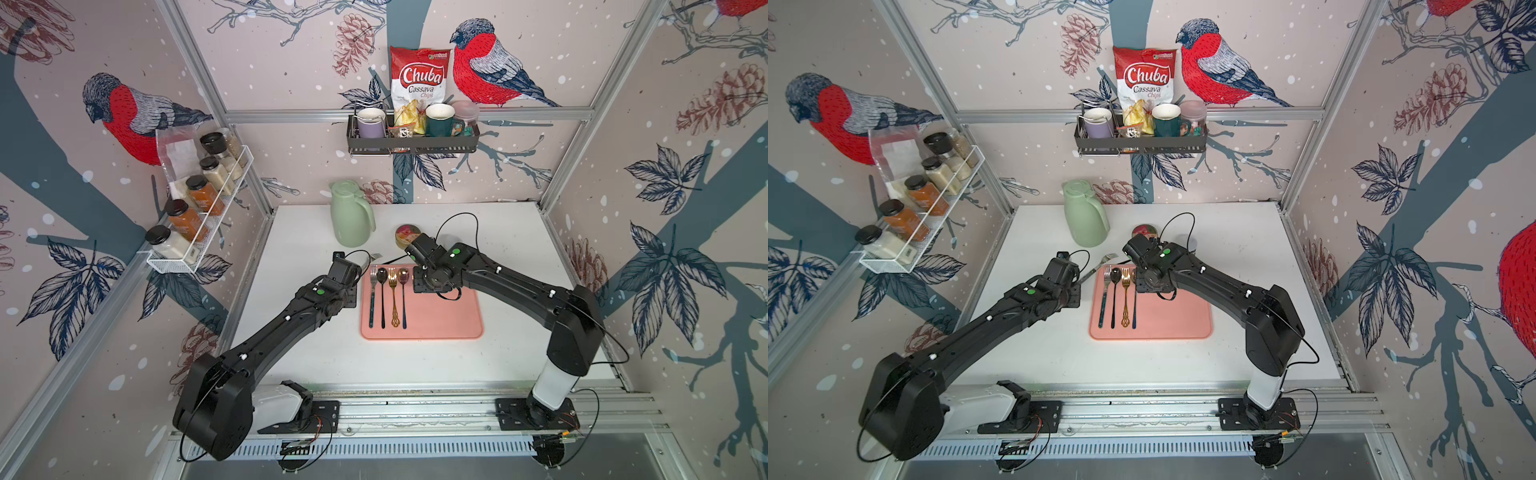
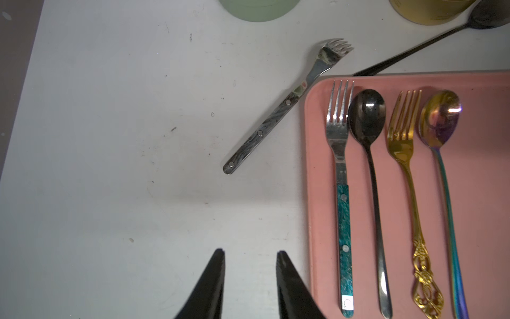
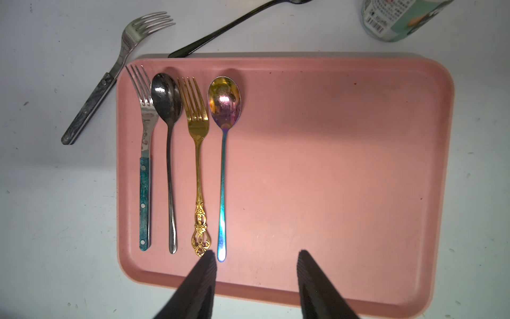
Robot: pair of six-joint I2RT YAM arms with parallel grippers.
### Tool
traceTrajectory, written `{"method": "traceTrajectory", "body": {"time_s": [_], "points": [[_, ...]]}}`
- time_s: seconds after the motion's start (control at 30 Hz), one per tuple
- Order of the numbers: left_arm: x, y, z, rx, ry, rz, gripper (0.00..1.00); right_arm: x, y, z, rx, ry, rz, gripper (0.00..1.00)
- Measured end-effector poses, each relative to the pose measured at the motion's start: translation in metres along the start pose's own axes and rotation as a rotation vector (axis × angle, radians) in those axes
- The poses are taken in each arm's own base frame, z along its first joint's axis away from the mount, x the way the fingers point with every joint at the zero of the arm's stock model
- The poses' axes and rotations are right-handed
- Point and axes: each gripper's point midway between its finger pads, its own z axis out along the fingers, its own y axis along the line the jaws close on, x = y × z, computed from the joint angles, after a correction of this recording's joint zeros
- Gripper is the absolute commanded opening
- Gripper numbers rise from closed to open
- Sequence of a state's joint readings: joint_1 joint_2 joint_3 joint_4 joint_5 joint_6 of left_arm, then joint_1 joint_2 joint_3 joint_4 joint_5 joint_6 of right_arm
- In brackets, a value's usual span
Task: Set the spoon and fork side by side
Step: Place the spoon on the tray, then pick up the fork at the center of the board.
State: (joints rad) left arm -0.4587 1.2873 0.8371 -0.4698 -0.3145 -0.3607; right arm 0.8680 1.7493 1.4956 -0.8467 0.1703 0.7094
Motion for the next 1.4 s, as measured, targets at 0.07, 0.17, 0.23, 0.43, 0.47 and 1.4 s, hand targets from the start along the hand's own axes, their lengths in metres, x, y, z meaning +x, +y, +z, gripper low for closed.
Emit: {"method": "traceTrajectory", "body": {"time_s": [0.07,0.17,0.23,0.43,0.47,1.4], "points": [[-0.004,0.001,0.012,-0.009,0.01,0.007,0.34,0.0,-0.002,-0.001,-0.011,-0.003,0.006,0.5],[-0.006,0.001,0.031,-0.012,0.046,0.016,0.43,0.002,-0.004,-0.003,-0.033,-0.005,0.012,0.5],[-0.007,-0.002,0.044,0.011,0.078,0.029,0.44,0.003,-0.007,-0.004,-0.049,-0.004,0.022,0.5],[-0.017,-0.007,0.07,0.064,0.129,0.072,0.46,0.004,-0.018,-0.006,-0.076,-0.01,0.052,0.5],[-0.018,-0.007,0.074,0.063,0.133,0.08,0.46,0.004,-0.019,-0.006,-0.077,-0.011,0.054,0.5],[-0.02,-0.022,0.119,0.098,0.316,0.164,0.43,0.0,-0.021,-0.014,-0.107,-0.028,0.073,0.5]]}}
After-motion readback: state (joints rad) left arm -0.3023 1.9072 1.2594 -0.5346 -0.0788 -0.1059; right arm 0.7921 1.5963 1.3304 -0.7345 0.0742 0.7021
